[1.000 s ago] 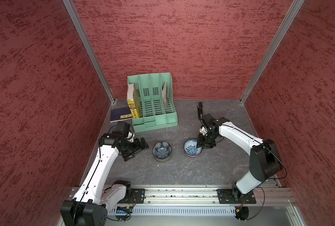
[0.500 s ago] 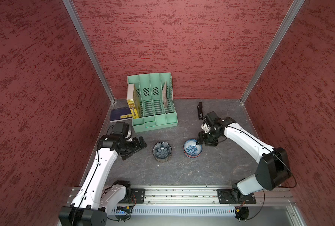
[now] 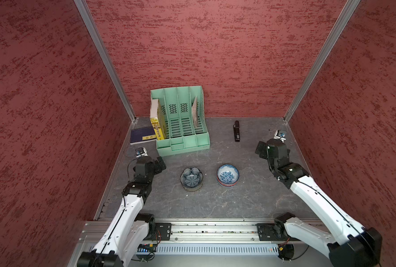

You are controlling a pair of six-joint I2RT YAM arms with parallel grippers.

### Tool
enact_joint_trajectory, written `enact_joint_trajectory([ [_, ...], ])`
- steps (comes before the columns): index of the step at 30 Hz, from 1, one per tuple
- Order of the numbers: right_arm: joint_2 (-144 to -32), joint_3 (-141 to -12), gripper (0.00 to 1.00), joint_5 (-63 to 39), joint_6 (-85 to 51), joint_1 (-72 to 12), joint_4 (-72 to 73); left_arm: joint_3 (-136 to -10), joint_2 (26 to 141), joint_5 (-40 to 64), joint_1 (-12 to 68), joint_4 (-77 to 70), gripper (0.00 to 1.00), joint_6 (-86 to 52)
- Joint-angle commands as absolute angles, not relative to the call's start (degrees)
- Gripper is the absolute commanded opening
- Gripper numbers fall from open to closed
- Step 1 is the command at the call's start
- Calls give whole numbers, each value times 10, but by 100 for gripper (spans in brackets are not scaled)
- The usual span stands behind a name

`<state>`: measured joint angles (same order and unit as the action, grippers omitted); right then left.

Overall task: Stack the bowls
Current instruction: Reset both arms

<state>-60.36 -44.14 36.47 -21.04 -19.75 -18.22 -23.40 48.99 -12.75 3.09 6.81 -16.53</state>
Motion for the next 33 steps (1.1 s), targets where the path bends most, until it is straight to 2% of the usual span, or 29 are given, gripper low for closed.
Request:
enact_joint_trajectory([
  [1, -620, -358, 98, 486, -170, -180, -35, -187, 532, -181, 19, -147, 100, -106],
  [6, -701, -233, 98, 440, -128, -120, 236, -175, 644, -124, -30, -291, 100, -66],
  [11, -833, -259, 98, 397, -55, -85, 420, -192, 767, -11, -77, -446, 100, -77],
  [13, -855, -297, 97, 363, -68, -67, 356, -226, 814, 22, -71, -430, 100, -63],
  [14, -862, -291, 97, 346, -52, -66, 384, -238, 816, 12, -53, -415, 100, -45],
  [17, -843, -220, 98, 195, -1, -57, 486, -185, 885, 6, 2, -580, 100, 27],
  [18, -852, -195, 99, 147, 12, -57, 547, -196, 872, 3, 1, -535, 100, 23],
  [19, -886, -182, 99, 140, 21, -56, 612, -212, 877, 1, -9, -527, 100, 14],
  [20, -908, -187, 99, 146, 16, -57, 619, -217, 879, 24, -26, -510, 100, -1],
  [21, -880, -213, 99, 125, -4, -45, 527, -217, 876, 36, -30, -510, 100, -4],
  [23, -890, -217, 98, 80, -14, -16, 524, -219, 875, 24, -24, -500, 100, -1],
  [33, -880, -213, 99, 76, -12, -14, 531, -216, 877, 13, -16, -510, 100, 3],
])
